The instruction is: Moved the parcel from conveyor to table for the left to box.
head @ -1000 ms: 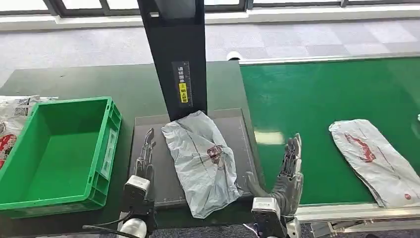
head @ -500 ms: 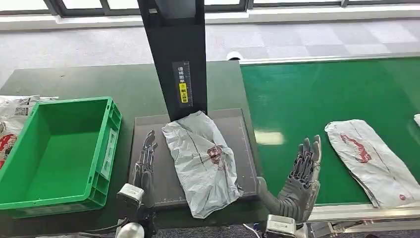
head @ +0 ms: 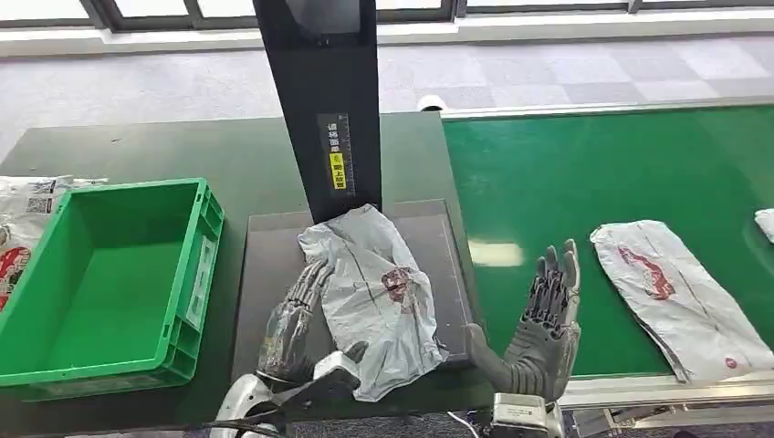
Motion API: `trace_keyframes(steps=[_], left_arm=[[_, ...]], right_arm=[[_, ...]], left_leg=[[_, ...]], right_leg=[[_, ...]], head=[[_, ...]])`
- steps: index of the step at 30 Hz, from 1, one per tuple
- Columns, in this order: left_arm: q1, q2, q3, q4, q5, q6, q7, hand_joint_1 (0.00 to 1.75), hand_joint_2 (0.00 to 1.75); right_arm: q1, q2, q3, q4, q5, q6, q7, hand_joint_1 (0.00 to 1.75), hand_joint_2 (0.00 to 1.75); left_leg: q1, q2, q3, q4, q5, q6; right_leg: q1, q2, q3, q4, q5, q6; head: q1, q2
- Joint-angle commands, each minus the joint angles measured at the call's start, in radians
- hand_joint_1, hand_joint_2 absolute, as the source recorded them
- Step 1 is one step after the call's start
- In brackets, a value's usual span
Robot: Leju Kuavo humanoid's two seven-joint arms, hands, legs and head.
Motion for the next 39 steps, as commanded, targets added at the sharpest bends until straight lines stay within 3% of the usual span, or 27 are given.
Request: trace_keyframes(steps=[1,34,35,39], left_arm=[[-0.044,0.079,-0.154,0.140,-0.125,-0.083,0.064,0.00,1.75],[-0.008,0.095,-0.212,0.138,-0.126,-0.127,0.051,0.00,1.75],[-0.008,0.096,-0.214,0.133,-0.124,-0.119,0.042,1.75,1.75],[0.005,0.113,-0.229,0.084,-0.133,-0.120,0.018,1.75,1.75]], right_arm=[[-0.049,-0.016,-0.033,0.071,-0.021,0.022,-0.010,0.00,1.75],[-0.080,-0.020,-0.019,0.103,-0.014,0.035,0.001,0.00,1.75],[-0.081,-0.020,-0.019,0.103,-0.015,0.037,0.001,0.00,1.75],[-0.086,-0.022,-0.019,0.110,-0.016,0.043,0.002,0.00,1.75]], left_leg=[[0.000,0.000,0.003,-0.003,0.001,0.000],[0.001,0.001,0.002,-0.003,0.001,0.000],[0.000,0.000,0.001,-0.002,0.000,0.000],[0.000,0.001,0.001,-0.001,0.000,0.000]], right_leg=[[0.001,-0.001,0.003,-0.004,0.001,-0.001],[0.001,0.000,0.002,-0.003,0.001,-0.001],[0.000,0.000,0.002,-0.002,0.000,-0.001],[0.001,0.001,0.001,-0.002,0.000,-0.001]], head=[[0.000,0.000],[0.000,0.000],[0.000,0.000],[0.000,0.000]])
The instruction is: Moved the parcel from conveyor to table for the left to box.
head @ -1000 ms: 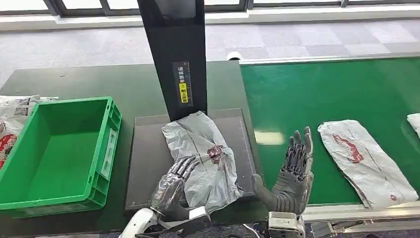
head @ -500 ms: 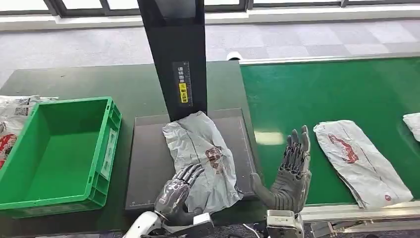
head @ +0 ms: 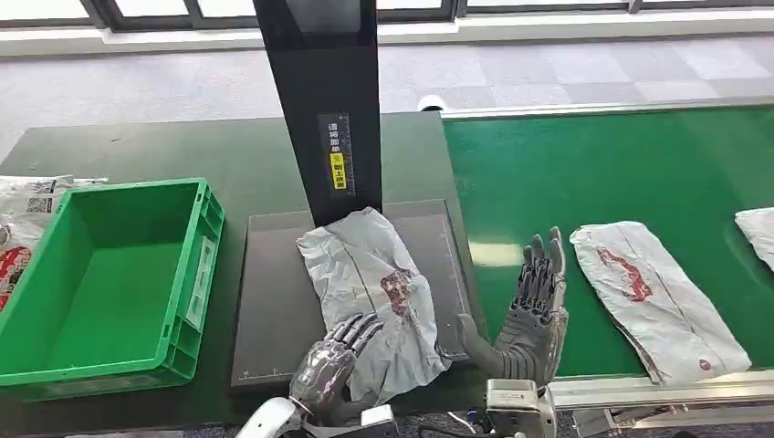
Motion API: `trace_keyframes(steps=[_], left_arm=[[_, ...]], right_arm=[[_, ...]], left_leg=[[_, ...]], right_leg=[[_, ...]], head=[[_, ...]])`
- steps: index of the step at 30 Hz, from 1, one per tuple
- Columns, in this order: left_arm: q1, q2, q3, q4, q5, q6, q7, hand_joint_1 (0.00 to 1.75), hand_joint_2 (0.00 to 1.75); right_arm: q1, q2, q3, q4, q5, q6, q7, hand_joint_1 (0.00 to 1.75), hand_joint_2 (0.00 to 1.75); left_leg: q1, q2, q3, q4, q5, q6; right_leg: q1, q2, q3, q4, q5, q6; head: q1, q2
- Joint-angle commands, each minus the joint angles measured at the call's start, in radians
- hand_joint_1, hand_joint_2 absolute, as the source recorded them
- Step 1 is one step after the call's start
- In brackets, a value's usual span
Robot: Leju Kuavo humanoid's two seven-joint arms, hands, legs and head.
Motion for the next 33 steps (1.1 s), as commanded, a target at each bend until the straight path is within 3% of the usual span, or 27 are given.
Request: trace_keyframes(steps=[1,20,30,33], left_arm=[[-0.006,0.072,-0.102,-0.012,-0.012,0.005,-0.039,1.75,1.75],[-0.024,0.046,-0.104,0.062,-0.074,-0.004,-0.031,1.75,1.75],[-0.049,0.008,-0.057,0.077,-0.093,0.013,-0.018,1.75,1.75],[-0.043,-0.019,0.007,0.039,-0.033,0.094,-0.036,1.75,1.75]], right_arm=[[-0.038,-0.022,-0.018,0.068,-0.004,0.011,0.006,0.00,1.75],[-0.045,-0.006,-0.012,0.040,0.022,0.056,0.006,0.00,1.75],[-0.037,0.006,-0.015,0.013,0.046,0.066,0.015,0.00,1.75],[-0.030,0.011,-0.016,0.007,0.052,0.059,0.017,0.00,1.75]], left_leg=[[0.000,0.001,0.002,-0.002,0.000,0.000],[0.000,0.001,0.002,-0.002,0.000,0.000],[0.000,0.000,0.001,-0.001,0.000,0.000],[0.000,0.001,0.001,-0.001,0.001,0.000]], right_leg=[[0.001,0.001,0.002,-0.002,0.001,-0.001],[0.000,0.000,0.001,-0.002,0.000,-0.001],[0.000,0.000,0.000,-0.001,0.000,-0.001],[0.001,0.000,0.001,-0.002,0.001,-0.001]], head=[[0.000,0.000],[0.000,0.000],[0.000,0.000],[0.000,0.000]])
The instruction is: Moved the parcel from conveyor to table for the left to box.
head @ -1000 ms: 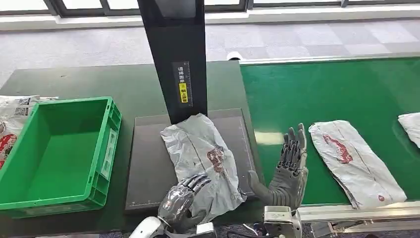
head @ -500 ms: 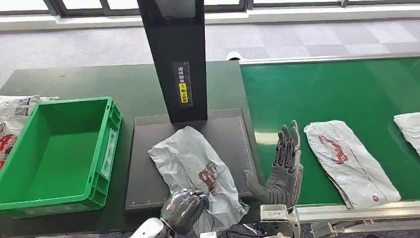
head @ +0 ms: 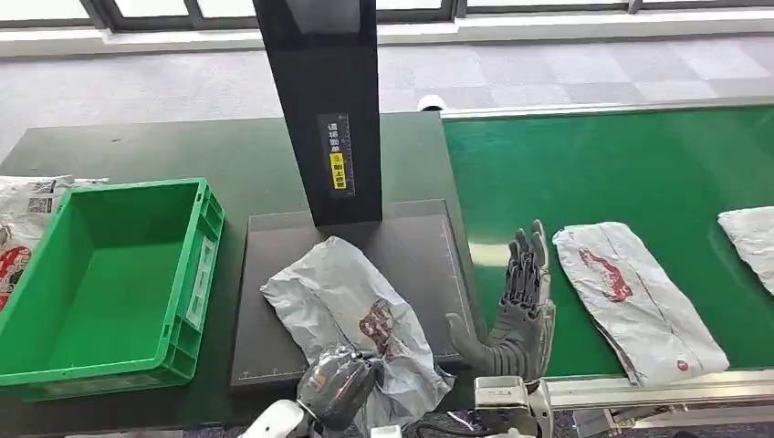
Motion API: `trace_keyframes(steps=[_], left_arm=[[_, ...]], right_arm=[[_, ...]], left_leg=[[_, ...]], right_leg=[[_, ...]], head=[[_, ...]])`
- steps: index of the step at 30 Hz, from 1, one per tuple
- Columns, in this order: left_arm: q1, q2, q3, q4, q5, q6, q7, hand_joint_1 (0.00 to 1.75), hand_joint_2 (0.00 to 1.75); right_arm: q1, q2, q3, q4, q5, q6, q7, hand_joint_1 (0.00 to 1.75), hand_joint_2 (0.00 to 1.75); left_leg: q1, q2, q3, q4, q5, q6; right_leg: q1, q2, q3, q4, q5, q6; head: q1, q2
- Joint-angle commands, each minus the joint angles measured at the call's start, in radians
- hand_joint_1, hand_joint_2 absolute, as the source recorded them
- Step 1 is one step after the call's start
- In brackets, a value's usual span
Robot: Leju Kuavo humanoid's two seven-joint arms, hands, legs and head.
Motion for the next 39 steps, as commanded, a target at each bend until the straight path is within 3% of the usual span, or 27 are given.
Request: trace_keyframes(steps=[1,2,3,4,10,11,17,24,27,32,37,39], left_arm=[[-0.026,-0.035,0.081,0.001,0.098,0.098,-0.021,0.17,1.75],[-0.029,-0.039,0.100,-0.011,0.151,0.102,-0.045,0.00,1.75],[-0.038,-0.041,0.116,-0.009,0.188,0.089,-0.054,0.00,1.75],[-0.056,-0.040,0.116,0.004,0.180,0.098,-0.054,0.00,0.00],[-0.258,-0.091,0.113,0.212,0.266,0.155,-0.096,0.00,0.00],[-0.305,-0.105,0.111,0.268,0.251,0.170,-0.084,0.00,1.75],[-0.505,-0.136,0.096,0.507,0.306,0.138,-0.102,0.00,1.75],[-0.556,-0.147,0.077,0.607,0.308,0.141,-0.089,0.00,1.75],[-0.646,-0.163,0.051,0.796,0.308,-0.038,-0.045,0.00,1.75],[-0.687,-0.158,-0.035,0.907,0.237,-0.283,0.027,0.00,1.75],[-0.688,-0.156,-0.034,0.907,0.238,-0.284,0.027,0.00,1.75],[-0.698,-0.145,-0.080,0.919,0.199,-0.396,0.060,0.00,1.75]], right_arm=[[-0.010,0.012,-0.014,0.001,0.011,-0.007,0.008,0.00,1.75],[-0.010,0.013,-0.012,0.002,0.013,-0.009,0.009,0.00,1.75],[-0.010,0.014,-0.011,0.004,0.014,-0.013,0.009,0.00,1.75],[-0.010,0.015,-0.008,0.007,0.015,-0.017,0.009,0.00,1.75],[-0.036,0.008,0.024,0.048,0.009,-0.029,0.010,0.00,1.75],[-0.051,0.007,0.030,0.067,0.008,-0.033,0.011,0.00,1.75],[-0.093,0.005,0.038,0.090,-0.019,-0.027,0.013,0.00,1.75],[-0.091,-0.003,0.037,0.096,-0.046,-0.008,-0.005,0.00,1.75],[-0.090,-0.016,0.050,0.115,-0.050,-0.004,-0.017,0.00,1.75],[-0.111,-0.018,0.055,0.127,-0.044,0.021,-0.017,0.00,1.75],[-0.113,-0.017,0.055,0.126,-0.044,0.021,-0.017,0.00,1.75],[-0.112,-0.015,0.052,0.128,-0.036,0.025,-0.017,0.00,1.75]], left_leg=[[0.000,0.001,0.000,-0.001,0.000,0.000],[0.000,0.001,0.000,0.000,0.000,0.000],[0.000,0.000,-0.001,0.000,0.000,0.000],[0.001,0.000,-0.001,0.000,0.000,0.000],[0.001,-0.004,-0.001,-0.001,0.003,0.000],[0.001,-0.003,0.000,-0.001,0.002,0.000],[0.001,-0.001,-0.001,-0.001,0.003,-0.001],[0.000,-0.001,0.000,-0.001,0.004,-0.001],[0.001,0.000,0.001,-0.002,0.004,0.000],[0.001,0.000,0.001,-0.002,0.005,0.000],[0.001,0.001,0.002,-0.003,0.004,-0.001],[0.001,0.002,0.002,-0.003,0.005,-0.001]], right_leg=[[0.000,0.000,0.000,-0.001,0.000,-0.001],[0.001,0.000,0.000,-0.001,0.000,-0.001],[0.001,0.000,-0.001,0.000,0.000,-0.001],[0.001,-0.001,0.000,-0.001,0.001,-0.001],[0.001,-0.004,0.001,-0.002,0.002,-0.002],[0.001,-0.003,0.001,-0.001,0.001,-0.001],[0.001,-0.002,0.000,-0.001,0.003,-0.001],[0.001,-0.001,0.001,-0.001,0.004,-0.001],[0.001,-0.001,0.001,-0.003,0.005,-0.002],[0.001,0.000,0.001,-0.003,0.005,-0.001],[0.001,0.001,0.002,-0.004,0.005,-0.002],[0.001,0.002,0.002,-0.003,0.005,-0.002]], head=[[0.000,0.000],[0.000,0.000],[0.000,0.000],[0.000,0.000],[0.000,0.000],[0.000,0.000],[0.000,0.000],[0.000,0.000],[0.000,0.000],[0.000,0.000],[0.000,0.000],[0.000,0.000]])
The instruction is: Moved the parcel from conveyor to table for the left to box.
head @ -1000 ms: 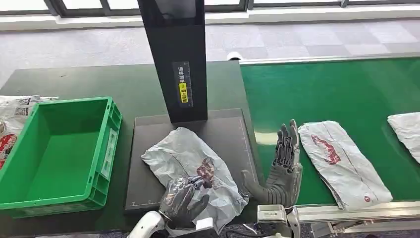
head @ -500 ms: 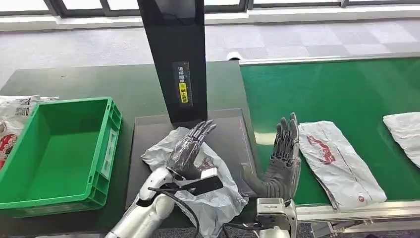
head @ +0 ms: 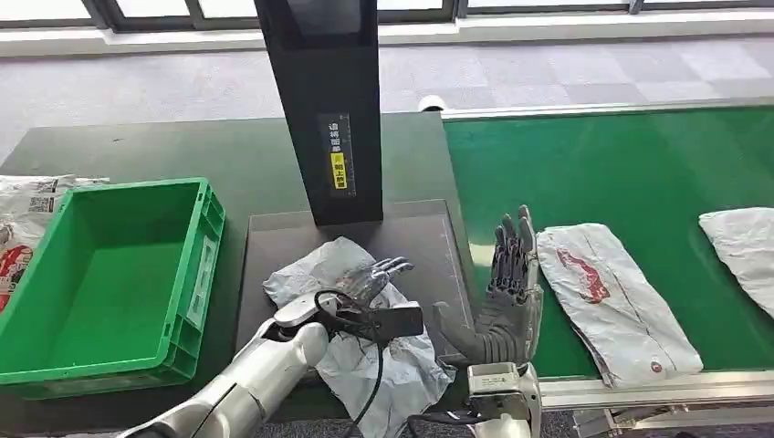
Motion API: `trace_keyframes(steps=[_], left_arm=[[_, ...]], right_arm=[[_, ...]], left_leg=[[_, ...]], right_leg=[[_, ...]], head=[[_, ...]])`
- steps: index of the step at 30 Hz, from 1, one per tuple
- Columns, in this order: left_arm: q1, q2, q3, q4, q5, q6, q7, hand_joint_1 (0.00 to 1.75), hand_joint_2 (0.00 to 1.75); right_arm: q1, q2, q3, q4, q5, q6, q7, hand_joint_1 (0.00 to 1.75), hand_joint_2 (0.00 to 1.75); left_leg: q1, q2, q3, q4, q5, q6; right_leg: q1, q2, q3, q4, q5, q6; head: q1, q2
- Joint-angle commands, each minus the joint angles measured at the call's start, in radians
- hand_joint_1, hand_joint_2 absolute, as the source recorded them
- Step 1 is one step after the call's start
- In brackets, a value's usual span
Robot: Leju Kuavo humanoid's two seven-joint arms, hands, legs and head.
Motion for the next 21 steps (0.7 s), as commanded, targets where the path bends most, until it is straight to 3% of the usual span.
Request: trace_keyframes(steps=[1,5,6,7,8,11,14,21], left_arm=[[-0.065,0.035,-0.125,0.181,-0.049,-0.150,0.039,0.00,1.75],[-0.065,0.062,-0.140,0.179,-0.061,-0.184,0.029,0.00,1.75],[-0.066,0.066,-0.131,0.172,-0.057,-0.162,0.035,0.59,1.75],[-0.072,0.069,-0.131,0.172,-0.058,-0.160,0.038,1.61,1.75],[-0.078,0.076,-0.127,0.168,-0.056,-0.158,0.037,1.75,1.75],[-0.085,0.093,-0.115,0.159,-0.053,-0.116,0.041,1.75,1.75],[-0.066,0.100,-0.072,0.120,-0.046,0.077,0.078,1.75,1.75],[-0.055,0.107,-0.034,0.099,-0.045,0.205,0.108,1.75,1.75]], right_arm=[[-0.038,-0.025,0.023,0.082,0.007,0.000,0.000,0.00,1.75],[-0.034,-0.024,0.019,0.081,0.010,-0.002,0.001,0.00,1.75],[-0.031,-0.023,0.019,0.077,0.016,-0.004,0.001,0.00,1.75],[-0.030,-0.023,0.021,0.075,0.020,-0.005,0.003,0.00,1.75],[-0.031,-0.024,0.022,0.077,0.021,-0.005,0.005,0.00,1.75],[-0.038,-0.030,0.020,0.095,0.017,-0.004,0.006,0.00,1.75],[-0.042,-0.032,0.024,0.100,0.015,-0.002,0.000,0.00,1.75],[-0.052,-0.030,0.031,0.096,0.018,-0.003,0.002,0.00,1.75]], left_leg=[[0.001,0.003,0.002,-0.002,0.000,0.000],[0.000,0.006,0.004,-0.005,0.002,0.000],[0.001,0.005,0.000,-0.003,-0.001,-0.001],[0.001,0.005,-0.001,-0.003,-0.001,0.000],[0.001,0.006,-0.001,-0.004,-0.001,-0.001],[0.001,0.004,-0.001,-0.004,0.000,-0.001],[0.001,0.008,-0.002,-0.005,0.001,-0.001],[0.001,0.004,0.001,-0.003,0.000,-0.002]], right_leg=[[0.001,0.002,0.001,-0.002,0.001,-0.001],[0.001,0.005,0.003,-0.005,0.003,-0.002],[0.001,0.004,0.005,-0.002,0.001,-0.001],[0.001,0.004,0.006,-0.003,0.001,-0.002],[0.001,0.005,0.006,-0.004,0.001,-0.002],[0.001,0.003,0.007,-0.004,0.001,-0.003],[0.001,0.006,0.006,-0.005,0.003,-0.003],[0.002,0.003,0.007,-0.002,0.000,-0.003]], head=[[0.000,0.000],[0.000,0.000],[0.000,0.000],[0.000,0.000],[0.000,0.000],[0.000,0.000],[0.000,0.000],[0.000,0.000]])
